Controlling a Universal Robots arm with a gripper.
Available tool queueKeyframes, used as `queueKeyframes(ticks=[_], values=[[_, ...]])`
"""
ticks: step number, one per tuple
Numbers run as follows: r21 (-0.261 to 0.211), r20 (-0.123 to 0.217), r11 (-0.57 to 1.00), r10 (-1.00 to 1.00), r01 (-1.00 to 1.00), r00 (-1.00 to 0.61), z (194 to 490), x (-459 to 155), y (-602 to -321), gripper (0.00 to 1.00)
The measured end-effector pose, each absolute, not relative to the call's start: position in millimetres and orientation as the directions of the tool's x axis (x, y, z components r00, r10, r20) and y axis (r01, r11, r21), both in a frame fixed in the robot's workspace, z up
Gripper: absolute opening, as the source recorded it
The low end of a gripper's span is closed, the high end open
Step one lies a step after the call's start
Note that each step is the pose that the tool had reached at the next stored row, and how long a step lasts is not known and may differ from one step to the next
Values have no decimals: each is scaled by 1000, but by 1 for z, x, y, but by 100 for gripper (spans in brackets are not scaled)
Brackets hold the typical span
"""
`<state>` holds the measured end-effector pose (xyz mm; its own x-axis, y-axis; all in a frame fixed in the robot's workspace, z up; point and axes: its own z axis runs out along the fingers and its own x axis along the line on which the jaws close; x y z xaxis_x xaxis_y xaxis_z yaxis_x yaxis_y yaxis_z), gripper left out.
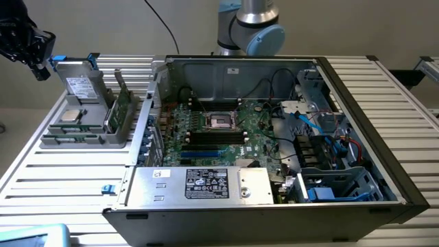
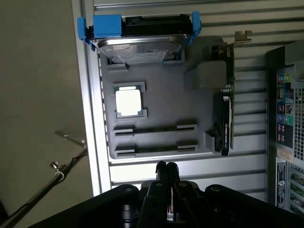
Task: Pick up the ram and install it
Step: 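Reach for the ram, then pick up the ram and move it above insertion slot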
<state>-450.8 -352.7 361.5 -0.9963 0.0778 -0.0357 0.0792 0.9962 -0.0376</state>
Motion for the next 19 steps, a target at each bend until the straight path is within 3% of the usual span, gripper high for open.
queueKeyframes(ticks=[13, 19], values=[[-38, -36, 996, 76, 78, -996, 362, -451, -353, 11], [-38, -36, 999, -22, -21, -999, 362, -451, -353, 11]])
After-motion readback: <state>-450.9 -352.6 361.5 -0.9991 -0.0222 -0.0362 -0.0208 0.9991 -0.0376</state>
